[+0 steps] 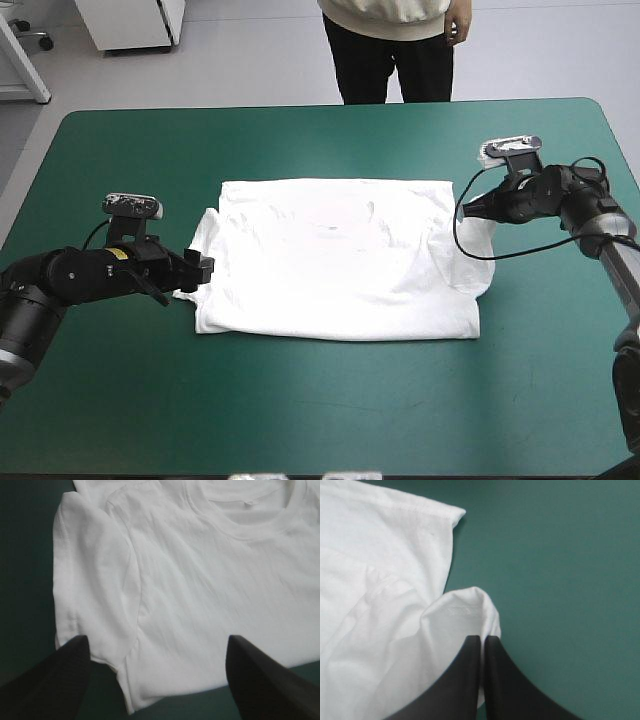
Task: Fold the cloth
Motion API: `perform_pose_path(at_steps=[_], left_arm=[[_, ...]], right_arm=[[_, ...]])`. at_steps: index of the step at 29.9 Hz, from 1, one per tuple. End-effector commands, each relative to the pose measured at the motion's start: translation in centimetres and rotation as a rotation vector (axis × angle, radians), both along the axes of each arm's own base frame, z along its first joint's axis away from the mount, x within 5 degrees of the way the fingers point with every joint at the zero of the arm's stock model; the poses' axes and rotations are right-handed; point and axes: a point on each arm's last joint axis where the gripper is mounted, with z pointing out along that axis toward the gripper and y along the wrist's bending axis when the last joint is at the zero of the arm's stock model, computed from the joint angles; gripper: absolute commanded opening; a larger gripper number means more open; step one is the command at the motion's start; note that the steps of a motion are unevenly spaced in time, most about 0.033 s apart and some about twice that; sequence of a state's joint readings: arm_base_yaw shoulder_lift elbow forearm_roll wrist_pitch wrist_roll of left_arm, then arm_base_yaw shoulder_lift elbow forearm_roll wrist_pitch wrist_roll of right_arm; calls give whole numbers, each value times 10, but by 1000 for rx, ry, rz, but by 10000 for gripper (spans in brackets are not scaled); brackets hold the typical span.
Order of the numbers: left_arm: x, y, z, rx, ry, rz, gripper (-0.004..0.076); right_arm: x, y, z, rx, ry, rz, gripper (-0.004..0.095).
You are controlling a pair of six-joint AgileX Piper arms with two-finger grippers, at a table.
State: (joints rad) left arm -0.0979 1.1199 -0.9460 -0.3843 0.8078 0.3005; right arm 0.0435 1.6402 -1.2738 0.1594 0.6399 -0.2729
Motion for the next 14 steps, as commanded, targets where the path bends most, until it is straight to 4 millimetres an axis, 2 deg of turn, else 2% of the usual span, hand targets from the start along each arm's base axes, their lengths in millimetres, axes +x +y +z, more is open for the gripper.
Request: perform_pose_path(at_steps=[1, 8, 14], left_arm=[[2, 0, 23, -31, -107, 17, 546], [3, -2, 47, -67, -151, 25, 545], [-1, -3, 52, -64, -119, -1, 545]], right_arm=[[-16, 14, 31, 19, -40, 46, -13], [-22, 83, 25, 67, -48, 204, -13], [-17, 124, -15, 78, 63, 253, -13]])
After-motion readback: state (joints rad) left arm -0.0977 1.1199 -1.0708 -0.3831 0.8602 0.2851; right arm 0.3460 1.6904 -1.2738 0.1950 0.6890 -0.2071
